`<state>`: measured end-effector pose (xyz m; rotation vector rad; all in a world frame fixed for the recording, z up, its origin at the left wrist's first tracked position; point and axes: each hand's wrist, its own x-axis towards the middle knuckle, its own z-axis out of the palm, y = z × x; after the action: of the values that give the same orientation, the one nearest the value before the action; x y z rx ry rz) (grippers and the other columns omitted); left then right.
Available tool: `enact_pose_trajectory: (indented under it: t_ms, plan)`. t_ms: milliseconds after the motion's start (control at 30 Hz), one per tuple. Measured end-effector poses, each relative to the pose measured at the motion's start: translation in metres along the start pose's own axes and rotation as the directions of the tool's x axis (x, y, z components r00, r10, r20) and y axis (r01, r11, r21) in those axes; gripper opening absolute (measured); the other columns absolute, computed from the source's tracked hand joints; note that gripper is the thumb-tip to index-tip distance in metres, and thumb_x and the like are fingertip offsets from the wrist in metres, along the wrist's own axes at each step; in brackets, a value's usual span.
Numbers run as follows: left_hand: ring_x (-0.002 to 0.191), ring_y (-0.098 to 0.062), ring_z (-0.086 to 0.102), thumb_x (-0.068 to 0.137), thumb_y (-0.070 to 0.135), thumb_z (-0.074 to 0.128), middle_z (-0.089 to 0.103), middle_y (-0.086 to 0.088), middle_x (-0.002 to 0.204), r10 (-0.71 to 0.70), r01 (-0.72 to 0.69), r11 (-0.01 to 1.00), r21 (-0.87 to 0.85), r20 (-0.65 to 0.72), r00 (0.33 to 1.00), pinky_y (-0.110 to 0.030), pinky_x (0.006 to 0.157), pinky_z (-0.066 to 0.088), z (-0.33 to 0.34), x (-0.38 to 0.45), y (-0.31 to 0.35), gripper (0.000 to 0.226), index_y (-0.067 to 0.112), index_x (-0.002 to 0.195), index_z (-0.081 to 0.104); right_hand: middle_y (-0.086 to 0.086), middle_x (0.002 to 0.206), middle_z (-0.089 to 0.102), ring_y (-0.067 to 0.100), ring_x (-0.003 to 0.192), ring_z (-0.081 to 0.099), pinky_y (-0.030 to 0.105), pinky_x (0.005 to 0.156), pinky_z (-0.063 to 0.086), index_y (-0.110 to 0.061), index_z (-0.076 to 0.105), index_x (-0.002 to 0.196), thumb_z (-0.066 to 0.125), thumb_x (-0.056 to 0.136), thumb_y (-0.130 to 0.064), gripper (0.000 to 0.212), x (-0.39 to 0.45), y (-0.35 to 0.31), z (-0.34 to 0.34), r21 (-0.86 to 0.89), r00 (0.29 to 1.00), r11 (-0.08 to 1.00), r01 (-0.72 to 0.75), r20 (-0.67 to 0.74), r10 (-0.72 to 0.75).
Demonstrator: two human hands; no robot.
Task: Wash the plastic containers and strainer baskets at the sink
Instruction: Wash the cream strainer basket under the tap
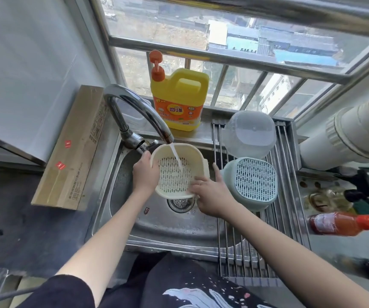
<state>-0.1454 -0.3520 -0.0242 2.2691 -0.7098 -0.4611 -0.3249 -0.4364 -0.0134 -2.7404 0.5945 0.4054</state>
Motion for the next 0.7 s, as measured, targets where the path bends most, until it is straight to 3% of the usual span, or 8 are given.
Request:
enact_pose_trajectory:
  t_ms: [67,133,200,267,367,433,600,700]
  plan:
    - [0.069,-0.024,0.044,0.093,0.012,0.049,0.043,0.001,0.065,-0.089,0.089,0.996,0.002,0.035,0.995,-0.031,0.055,0.022,0.002,0.008,-0.001,0.017,0.003,0.079,0.046,-0.003,0.130,0.056,0.019,0.129,0.042,0.050,0.114,0.019,-0.020,0.063,0.116,0.045,0.079,-0.012,0.042,-0.003,-0.002,-0.005,0.236,0.953,0.965,-0.115,-0.247,0.174]
    - [0.072,-0.024,0.045,0.093,0.014,0.050,0.042,0.002,0.065,-0.178,0.173,0.984,0.053,0.124,0.976,-0.031,0.055,0.024,0.003,0.015,-0.003,0.017,0.003,0.080,0.048,0.007,0.120,0.055,0.026,0.115,0.047,0.044,0.095,0.041,-0.014,0.055,0.121,0.043,0.083,-0.019,0.040,-0.003,-0.009,-0.014,0.480,0.806,0.835,-0.270,-0.362,0.469]
    - [0.068,-0.026,0.047,0.092,0.015,0.051,0.045,-0.003,0.068,-0.275,0.260,0.961,0.094,0.222,0.935,-0.030,0.048,0.030,0.003,0.021,-0.007,0.016,0.003,0.081,0.049,0.009,0.110,0.055,0.029,0.102,0.053,0.038,0.075,0.043,-0.010,0.041,0.126,0.040,0.093,-0.030,0.039,0.003,-0.011,-0.021,0.583,0.760,0.658,-0.475,-0.105,0.641]
    - [0.059,-0.023,0.047,0.091,0.013,0.049,0.049,-0.009,0.074,-0.356,0.329,0.934,0.139,0.305,0.883,-0.025,0.041,0.034,-0.001,0.025,-0.007,0.011,0.003,0.084,0.051,0.009,0.101,0.059,0.029,0.088,0.058,0.034,0.063,0.042,-0.008,0.042,0.119,0.037,0.094,-0.035,0.038,0.014,-0.012,-0.020,0.634,0.752,0.508,-0.583,0.185,0.633]
    - [0.054,-0.022,0.047,0.089,0.011,0.046,0.051,-0.012,0.077,-0.411,0.317,0.906,0.281,0.399,0.819,-0.022,0.038,0.033,-0.013,0.033,-0.003,0.010,0.004,0.090,0.052,0.009,0.072,0.053,0.019,0.053,0.045,0.022,0.044,0.031,-0.006,0.051,0.092,0.041,0.088,-0.017,0.016,0.020,-0.018,-0.014,0.821,0.724,0.138,-0.554,0.393,0.568]
    - [0.051,-0.022,0.048,0.088,0.013,0.046,0.052,-0.012,0.075,-0.404,0.256,0.896,0.362,0.430,0.807,-0.021,0.037,0.033,-0.019,0.038,-0.002,0.012,0.003,0.091,0.052,0.008,0.062,0.044,0.015,0.045,0.035,0.020,0.041,0.025,-0.007,0.049,0.078,0.040,0.085,-0.007,0.012,0.017,-0.021,-0.006,0.846,0.707,0.020,-0.533,0.432,0.559]
    - [0.082,-0.029,0.061,0.093,0.025,0.045,0.062,-0.015,0.103,-0.267,-0.052,0.793,0.607,0.422,0.867,-0.030,0.061,0.046,-0.013,0.029,0.013,0.028,0.004,0.106,0.057,0.005,0.075,0.054,0.017,0.057,0.047,0.026,0.046,0.036,-0.006,0.055,0.097,0.050,0.085,-0.012,0.014,0.008,-0.022,-0.006,0.878,0.691,0.150,-0.455,0.242,0.681]
    - [0.105,-0.034,0.058,0.094,0.027,0.051,0.059,-0.015,0.114,-0.027,-0.223,0.726,0.651,0.350,0.936,-0.039,0.074,0.047,-0.003,0.021,0.023,0.031,0.005,0.116,0.050,0.004,0.088,0.058,0.018,0.073,0.054,0.025,0.052,0.040,-0.007,0.053,0.100,0.050,0.089,-0.014,0.013,0.002,-0.014,-0.013,0.843,0.711,0.320,-0.432,0.100,0.696]
